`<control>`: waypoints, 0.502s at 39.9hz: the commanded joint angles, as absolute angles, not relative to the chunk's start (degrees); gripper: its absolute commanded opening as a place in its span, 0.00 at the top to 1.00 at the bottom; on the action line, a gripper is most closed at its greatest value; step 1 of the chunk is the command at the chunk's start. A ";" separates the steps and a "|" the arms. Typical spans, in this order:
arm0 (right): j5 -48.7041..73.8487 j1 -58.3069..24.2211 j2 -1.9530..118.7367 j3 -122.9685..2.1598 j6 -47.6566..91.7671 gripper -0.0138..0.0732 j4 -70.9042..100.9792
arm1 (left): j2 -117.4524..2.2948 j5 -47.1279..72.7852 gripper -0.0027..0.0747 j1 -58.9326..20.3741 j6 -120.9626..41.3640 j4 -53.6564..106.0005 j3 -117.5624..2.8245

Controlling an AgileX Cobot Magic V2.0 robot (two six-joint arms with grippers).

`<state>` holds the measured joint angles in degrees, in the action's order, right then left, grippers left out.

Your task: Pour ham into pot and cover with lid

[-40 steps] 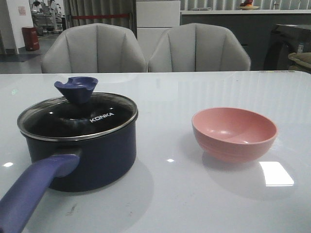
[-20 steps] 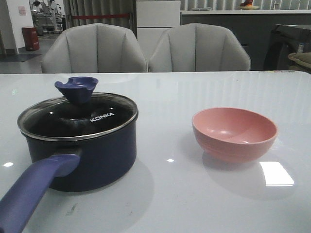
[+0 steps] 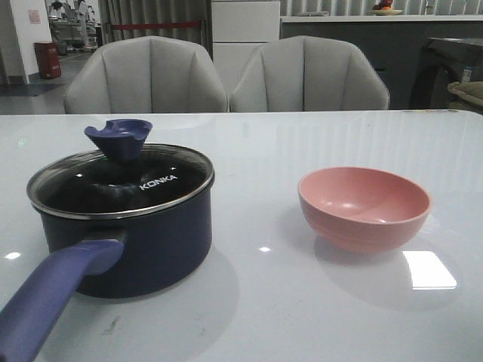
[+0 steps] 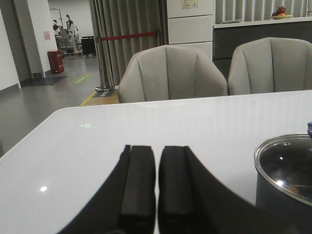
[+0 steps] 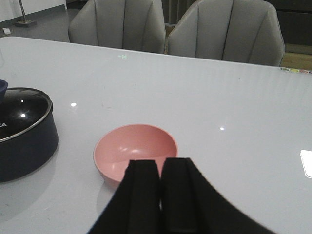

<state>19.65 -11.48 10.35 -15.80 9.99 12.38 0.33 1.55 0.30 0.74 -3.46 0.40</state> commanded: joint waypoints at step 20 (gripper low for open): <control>7.31 -7.12 9.51 -10.41 3.89 0.67 0.00 | 1.62 -3.13 0.81 0.19 0.84 -2.94 2.10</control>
<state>15.70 -8.83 9.89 -10.86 7.25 4.33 0.33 1.55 0.30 0.74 -3.46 0.40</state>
